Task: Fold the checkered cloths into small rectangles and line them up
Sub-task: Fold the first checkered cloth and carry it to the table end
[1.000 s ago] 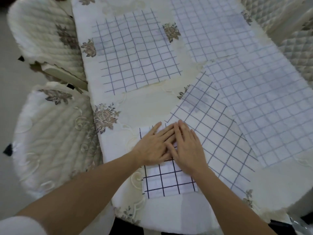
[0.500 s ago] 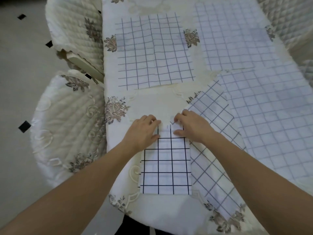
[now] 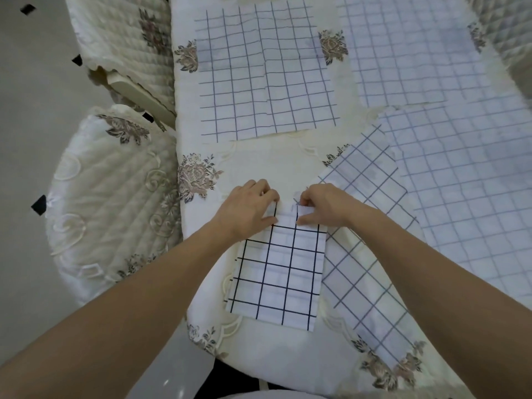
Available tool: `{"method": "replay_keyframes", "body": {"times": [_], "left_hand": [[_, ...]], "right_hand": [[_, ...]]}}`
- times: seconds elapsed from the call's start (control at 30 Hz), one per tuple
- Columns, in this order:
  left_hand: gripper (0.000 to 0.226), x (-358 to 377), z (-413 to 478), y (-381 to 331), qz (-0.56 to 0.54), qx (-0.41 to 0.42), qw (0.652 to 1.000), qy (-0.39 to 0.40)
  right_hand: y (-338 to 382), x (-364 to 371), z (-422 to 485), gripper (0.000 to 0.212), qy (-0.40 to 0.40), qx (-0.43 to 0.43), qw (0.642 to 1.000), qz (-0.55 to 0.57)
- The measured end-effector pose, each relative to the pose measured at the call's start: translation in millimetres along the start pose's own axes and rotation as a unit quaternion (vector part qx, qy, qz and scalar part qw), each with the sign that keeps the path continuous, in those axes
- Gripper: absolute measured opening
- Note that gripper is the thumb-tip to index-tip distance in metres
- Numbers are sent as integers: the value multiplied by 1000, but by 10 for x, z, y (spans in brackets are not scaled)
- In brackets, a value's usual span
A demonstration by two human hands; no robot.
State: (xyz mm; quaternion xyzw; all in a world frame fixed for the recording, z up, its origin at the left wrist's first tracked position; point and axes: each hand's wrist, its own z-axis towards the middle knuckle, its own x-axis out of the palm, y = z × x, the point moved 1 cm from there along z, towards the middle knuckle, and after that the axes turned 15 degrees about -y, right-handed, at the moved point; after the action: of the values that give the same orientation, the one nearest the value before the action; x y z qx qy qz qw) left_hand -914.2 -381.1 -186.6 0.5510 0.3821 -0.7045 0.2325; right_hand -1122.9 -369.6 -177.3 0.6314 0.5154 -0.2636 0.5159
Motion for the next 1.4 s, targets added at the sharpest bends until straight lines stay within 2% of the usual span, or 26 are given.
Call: {"method": "replay_keyframes", "body": {"times": [0.1, 0.33, 0.5, 0.63, 0.7, 0.8, 0.87, 0.9, 0.97, 1.07, 1.17, 1.4], "left_hand": [[46, -13, 40, 5, -8, 13, 1000, 2], [47, -51, 277, -2, -24, 37, 998, 34], [26, -107, 457, -16, -35, 26, 997, 59], [21, -141, 495, -51, -46, 33, 997, 45], [21, -173, 486, -77, -38, 40, 998, 14], [21, -267, 329, -155, 16, 63, 991, -117], [21, -282, 51, -294, 6, 123, 979, -160], [23, -249, -117, -376, -11, 176, 974, -144], [32, -112, -434, -503, -22, 268, 962, -55], [48, 99, -615, -574, 6, 291, 955, 49], [56, 244, -534, -621, 18, 287, 956, 64], [62, 536, -414, -580, 44, 342, 935, 83]], "right_hand": [[2, -2, 6, 25, -5, -1, 1000, 30], [-26, -180, -28, 19, -43, 17, 996, 82], [-94, -266, -36, 36, -73, 44, 992, 96], [-95, -283, -5, 41, -70, 39, 996, 51], [-93, -287, 8, 41, -75, 53, 995, 33], [-71, -325, 0, 38, -87, 70, 993, 27], [-51, -352, -13, 36, -94, 72, 993, 24], [-40, -365, -22, 36, -95, 73, 993, 23], [-19, -383, -42, 37, -94, 72, 993, 25], [13, -404, -54, 38, -97, 65, 993, 28], [-11, -379, -65, 34, -106, 54, 993, 19], [-94, -346, -73, 35, -110, 55, 992, -11]]}}
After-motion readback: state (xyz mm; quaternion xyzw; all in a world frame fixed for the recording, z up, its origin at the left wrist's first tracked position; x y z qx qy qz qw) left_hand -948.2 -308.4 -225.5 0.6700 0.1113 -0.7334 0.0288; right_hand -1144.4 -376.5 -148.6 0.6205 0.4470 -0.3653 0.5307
